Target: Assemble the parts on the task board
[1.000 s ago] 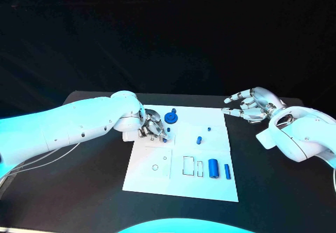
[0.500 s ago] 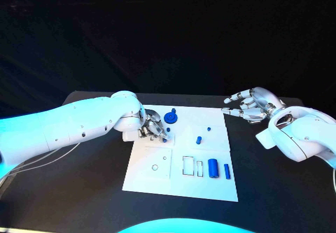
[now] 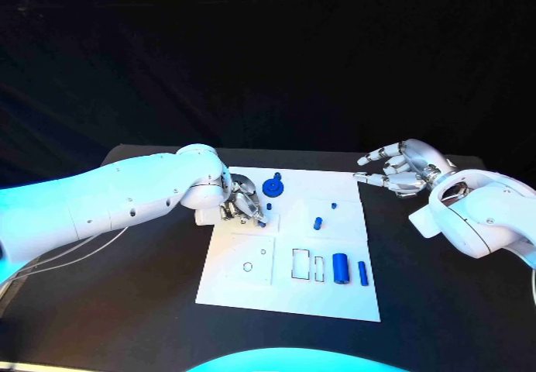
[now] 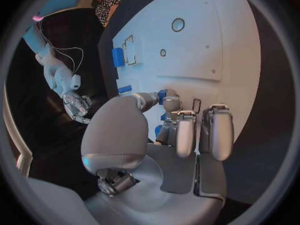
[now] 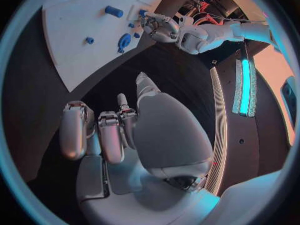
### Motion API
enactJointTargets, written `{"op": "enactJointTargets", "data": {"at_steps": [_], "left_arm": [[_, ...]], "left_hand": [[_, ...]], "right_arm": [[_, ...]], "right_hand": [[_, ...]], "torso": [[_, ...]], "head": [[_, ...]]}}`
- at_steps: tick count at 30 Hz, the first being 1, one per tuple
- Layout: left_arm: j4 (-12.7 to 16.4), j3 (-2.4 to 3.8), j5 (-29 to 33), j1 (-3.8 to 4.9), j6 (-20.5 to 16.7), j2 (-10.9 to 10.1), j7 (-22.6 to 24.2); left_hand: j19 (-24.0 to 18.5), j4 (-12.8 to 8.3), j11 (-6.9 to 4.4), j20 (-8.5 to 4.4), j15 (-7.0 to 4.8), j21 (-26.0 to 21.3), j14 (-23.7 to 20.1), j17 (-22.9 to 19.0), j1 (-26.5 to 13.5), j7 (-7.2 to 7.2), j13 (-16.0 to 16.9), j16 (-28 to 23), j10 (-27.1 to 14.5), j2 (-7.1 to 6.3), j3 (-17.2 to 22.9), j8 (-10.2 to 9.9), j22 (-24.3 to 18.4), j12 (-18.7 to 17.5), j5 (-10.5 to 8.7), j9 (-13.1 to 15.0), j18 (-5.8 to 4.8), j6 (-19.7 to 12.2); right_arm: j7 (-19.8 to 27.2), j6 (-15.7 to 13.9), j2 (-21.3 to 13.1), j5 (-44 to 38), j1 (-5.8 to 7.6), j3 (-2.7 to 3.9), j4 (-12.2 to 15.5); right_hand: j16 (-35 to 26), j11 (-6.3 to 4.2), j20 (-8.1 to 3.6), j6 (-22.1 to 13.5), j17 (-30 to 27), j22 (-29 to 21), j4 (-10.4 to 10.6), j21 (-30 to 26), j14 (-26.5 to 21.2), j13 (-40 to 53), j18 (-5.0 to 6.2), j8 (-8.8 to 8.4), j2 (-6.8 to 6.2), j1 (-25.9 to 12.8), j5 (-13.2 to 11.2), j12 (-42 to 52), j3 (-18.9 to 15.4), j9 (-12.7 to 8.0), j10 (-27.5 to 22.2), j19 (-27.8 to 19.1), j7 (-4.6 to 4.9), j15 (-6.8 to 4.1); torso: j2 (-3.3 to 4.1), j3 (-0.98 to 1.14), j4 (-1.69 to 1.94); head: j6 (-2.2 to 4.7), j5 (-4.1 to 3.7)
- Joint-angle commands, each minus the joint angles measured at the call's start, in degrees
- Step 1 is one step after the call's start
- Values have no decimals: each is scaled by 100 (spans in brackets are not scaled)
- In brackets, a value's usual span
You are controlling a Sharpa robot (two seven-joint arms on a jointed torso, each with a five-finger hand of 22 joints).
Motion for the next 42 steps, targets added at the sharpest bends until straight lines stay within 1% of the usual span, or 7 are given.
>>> {"op": "enactJointTargets", "data": {"at_steps": [1,7,10,17,22,29,42], "left_arm": [[2,0,198,1,-85,-9,60],[21,0,304,1,-145,-40,96],[34,0,415,0,-212,-65,121],[118,0,517,0,-487,-151,154],[197,0,433,-2,-630,-213,138],[286,-5,273,-5,-704,-284,123],[285,-33,137,-7,-794,-303,106]], "left_hand": [[-12,-1155,-12,-27,-48,17,593,1469,-253,-51,165,4,103,-25,1328,115,-7,121,40,277,-99,-31],[-15,-1299,-39,-47,-73,17,595,1476,-593,-86,371,10,208,-41,1654,284,-3,269,110,532,-99,-53],[-14,-1379,-80,-76,-113,19,592,1463,-876,-141,636,1,379,-92,1777,425,5,451,603,719,-99,3],[-125,-1468,-195,-153,-206,-76,590,1453,-1282,-261,1466,-4,897,-102,1964,717,-223,995,952,1064,-54,115],[-129,-1456,-247,-204,-252,-89,590,1456,-1489,-322,1803,-1,1082,-82,2104,900,-230,1210,944,1302,-52,104],[-71,-1334,-320,-267,-317,-59,596,1473,-1791,-404,2894,13,1671,-4,2243,1161,-119,1782,918,1643,-73,76],[5,-1362,-334,-288,-332,1,605,1504,-1813,-416,2996,34,1721,14,2296,1199,39,1839,906,1719,-103,19]], "right_arm": [[13,106,2,-17,-3,-1,-4],[11,115,2,-17,-3,-4,-7],[11,117,1,-17,-3,-4,-7],[7,122,-11,-17,-4,-6,-6],[3,125,-20,-17,-4,-7,-1],[3,125,-22,-17,-6,-8,-4],[8,125,-19,-17,-16,-11,-7]], "right_hand": [[-33,-27,-27,35,972,542,5,-8,457,583,-3,28,51,8,-17,-1,38,3,-1,0,-5,-36],[-32,-29,-28,45,973,537,5,-15,457,582,-1,39,54,5,-18,-1,38,6,0,-4,-8,-38],[-32,-29,-28,45,973,537,5,-15,457,582,-1,39,54,5,-18,-1,38,6,0,-4,-8,-38],[-33,-30,-29,48,971,537,5,-16,457,581,-1,42,55,4,-18,-2,38,6,-1,-4,-9,-38],[-33,-30,-29,48,971,537,5,-16,457,581,-1,42,55,4,-18,-2,38,6,-1,-4,-9,-38],[-32,-33,-31,55,973,540,3,-13,457,586,-2,53,56,4,-18,3,38,7,4,-2,-12,-41],[-32,-34,-31,57,975,541,2,-12,458,584,-2,55,57,5,-18,1,39,8,3,-1,-12,-42]], "torso": [[1,-1,3],[1,-2,-2],[-1,-1,-3],[1,-2,-1],[3,0,6],[3,2,5],[0,5,-7]], "head": [[7,10],[6,12],[13,17],[22,16],[23,18],[16,37],[6,43]]}}
